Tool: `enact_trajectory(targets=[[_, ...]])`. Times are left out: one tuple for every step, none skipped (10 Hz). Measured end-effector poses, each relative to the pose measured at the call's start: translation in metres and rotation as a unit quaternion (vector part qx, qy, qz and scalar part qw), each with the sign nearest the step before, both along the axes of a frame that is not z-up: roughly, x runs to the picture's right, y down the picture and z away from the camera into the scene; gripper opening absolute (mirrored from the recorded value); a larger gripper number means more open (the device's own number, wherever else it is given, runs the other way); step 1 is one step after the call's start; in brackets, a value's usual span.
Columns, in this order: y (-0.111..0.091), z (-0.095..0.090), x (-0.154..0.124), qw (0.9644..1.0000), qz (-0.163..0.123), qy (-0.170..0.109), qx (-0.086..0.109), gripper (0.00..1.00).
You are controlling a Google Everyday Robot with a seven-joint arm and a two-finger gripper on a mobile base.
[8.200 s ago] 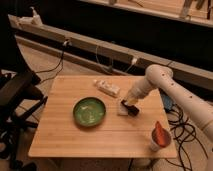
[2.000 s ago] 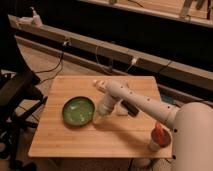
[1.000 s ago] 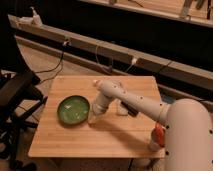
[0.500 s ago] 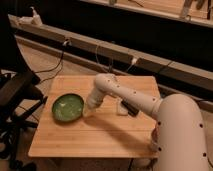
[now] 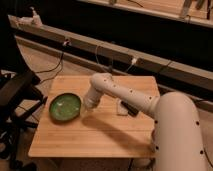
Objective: Push the ceramic bowl across the table
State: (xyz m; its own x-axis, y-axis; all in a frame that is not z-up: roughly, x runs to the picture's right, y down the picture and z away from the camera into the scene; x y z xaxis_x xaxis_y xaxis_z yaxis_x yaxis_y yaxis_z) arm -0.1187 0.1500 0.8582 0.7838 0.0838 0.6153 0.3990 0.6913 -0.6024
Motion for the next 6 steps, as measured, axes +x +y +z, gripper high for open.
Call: enact_trajectory(targets=[[0.000,0.001,-0.001,1.0000,-0.002,-0.002,0.001,0.27],[-0.001,-0.003,-0.013,0.9999,-0.009,-0.009,0.006,0.27],[-0.002,-0.004,-0.017,0.9999,-0.006,-0.007,0.007,0.27],[-0.003,-0.006,-0.020,0.9999,-0.004,-0.005,0.007,0.27],[0.002,-0.005,-0.024,0.9999,-0.009,-0.006,0.004,0.27],[0.003,-0.002,-0.021,0.9999,-0.009,-0.008,0.003,0.27]])
